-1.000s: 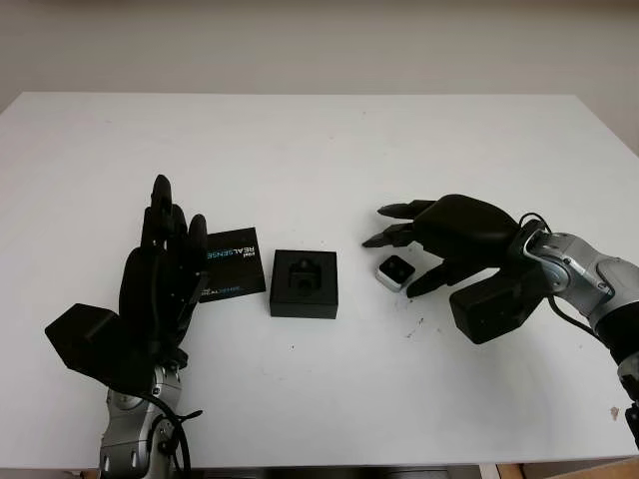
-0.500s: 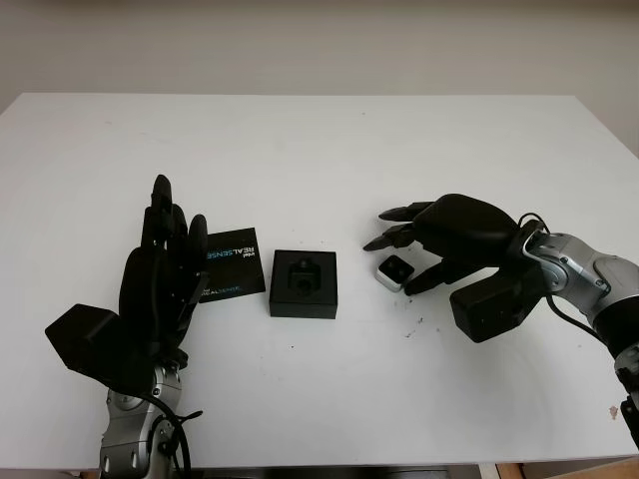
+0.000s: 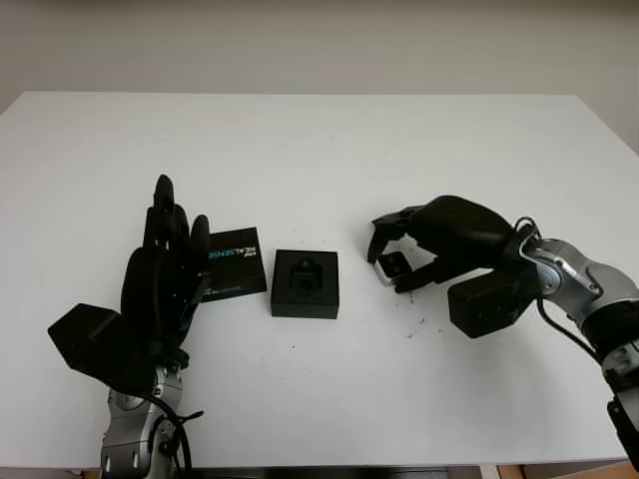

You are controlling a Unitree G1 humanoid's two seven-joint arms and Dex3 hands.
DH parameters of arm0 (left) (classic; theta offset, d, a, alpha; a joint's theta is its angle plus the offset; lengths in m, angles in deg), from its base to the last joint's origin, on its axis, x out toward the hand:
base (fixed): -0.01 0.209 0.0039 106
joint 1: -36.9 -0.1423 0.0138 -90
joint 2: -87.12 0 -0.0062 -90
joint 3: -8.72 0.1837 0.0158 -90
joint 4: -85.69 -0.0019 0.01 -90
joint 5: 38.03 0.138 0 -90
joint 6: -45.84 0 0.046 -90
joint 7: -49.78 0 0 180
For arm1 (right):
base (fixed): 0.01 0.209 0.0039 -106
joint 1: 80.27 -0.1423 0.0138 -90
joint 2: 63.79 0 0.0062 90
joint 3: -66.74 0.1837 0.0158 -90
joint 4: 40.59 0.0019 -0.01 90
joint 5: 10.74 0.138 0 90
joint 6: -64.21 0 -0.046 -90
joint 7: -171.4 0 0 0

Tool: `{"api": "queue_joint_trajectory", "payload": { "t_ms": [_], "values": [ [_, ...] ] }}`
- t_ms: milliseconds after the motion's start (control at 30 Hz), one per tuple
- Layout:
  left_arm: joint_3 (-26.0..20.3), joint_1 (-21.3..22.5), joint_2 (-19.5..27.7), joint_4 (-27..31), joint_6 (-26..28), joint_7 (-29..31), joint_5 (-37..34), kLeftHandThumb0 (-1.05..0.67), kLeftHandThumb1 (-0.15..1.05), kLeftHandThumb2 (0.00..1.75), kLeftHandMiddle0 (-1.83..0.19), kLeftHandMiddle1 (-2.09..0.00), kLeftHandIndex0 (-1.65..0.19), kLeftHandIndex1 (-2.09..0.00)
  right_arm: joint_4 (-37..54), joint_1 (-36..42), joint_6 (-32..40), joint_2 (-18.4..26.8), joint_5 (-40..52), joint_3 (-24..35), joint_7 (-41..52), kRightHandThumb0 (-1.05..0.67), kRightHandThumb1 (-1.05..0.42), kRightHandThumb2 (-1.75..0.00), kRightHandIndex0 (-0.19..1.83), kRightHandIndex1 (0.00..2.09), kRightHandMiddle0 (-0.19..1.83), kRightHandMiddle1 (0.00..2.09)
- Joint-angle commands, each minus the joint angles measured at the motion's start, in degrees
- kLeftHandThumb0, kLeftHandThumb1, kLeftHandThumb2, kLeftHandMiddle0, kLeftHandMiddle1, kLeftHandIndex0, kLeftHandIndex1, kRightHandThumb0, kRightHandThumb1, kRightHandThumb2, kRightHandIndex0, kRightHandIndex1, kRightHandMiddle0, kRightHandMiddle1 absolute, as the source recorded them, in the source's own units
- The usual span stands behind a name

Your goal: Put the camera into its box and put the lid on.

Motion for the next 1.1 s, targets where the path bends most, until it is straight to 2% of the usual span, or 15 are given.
{"api": "queue_joint_trajectory", "payload": {
  "t_ms": [0, 600, 900, 933, 967, 1000, 1067],
  "values": [
    [0.2, -0.2, 0.3, 0.1, 0.0, 0.1, 0.3, -0.5, 1.05, 0.43, 0.05, -0.05, 0.08, -0.06, -0.4, 1.0, -0.6, -0.3, 0.8, 0.6, -0.2, -0.4, -0.89, -0.05, 0.54, 0.12, 0.47, 1.43],
    [0.3, 0.1, 0.4, 0.1, 0.0, 0.1, 0.3, -0.5, 1.05, 0.43, 0.05, -0.05, 0.08, -0.05, 1.6, 3.1, 2.2, -1.2, 5.4, 3.5, 1.9, -0.34, -0.9, -0.05, 0.54, 0.15, 0.43, 1.51],
    [0.9, 0.3, -0.2, 0.3, 0.2, -0.7, 0.7, -0.5, 1.05, 0.43, 0.05, -0.05, 0.07, -0.06, 4.4, 4.3, 2.9, -5.9, 22.3, 10.3, 12.1, -0.32, -0.87, -0.05, 0.52, 0.22, 0.43, 1.58],
    [1.0, 0.3, -0.3, 0.2, 0.2, -0.7, 0.7, -0.51, 1.05, 0.42, 0.04, -0.06, 0.07, -0.06, 5.7, 4.6, 3.9, -6.5, 24.6, 11.0, 14.3, -0.32, -0.87, -0.05, 0.49, 0.25, 0.42, 1.59],
    [1.2, 0.4, -0.3, 0.2, 0.1, -0.6, 0.8, -0.5, 1.05, 0.43, 0.04, -0.06, 0.07, -0.06, 7.3, 4.8, 5.2, -7.0, 26.8, 11.7, 16.3, -0.32, -0.88, -0.05, 0.41, 0.4, 0.42, 1.59],
    [1.3, 0.4, -0.3, 0.1, 0.0, -0.6, 0.8, -0.5, 1.05, 0.43, 0.04, -0.06, 0.07, -0.06, 8.5, 5.1, 6.2, -7.3, 28.2, 12.2, 17.9, -0.33, -0.88, -0.05, 0.24, 0.69, 0.41, 1.6],
    [1.4, 0.3, -0.5, 0.1, -0.1, -0.7, 1.0, -0.5, 1.05, 0.43, 0.04, -0.06, 0.07, -0.06, 11.2, 5.8, 8.8, -7.8, 30.5, 13.0, 20.6, -0.34, -0.89, -0.06, 0.1, 0.93, 0.41, 1.61]
  ]
}}
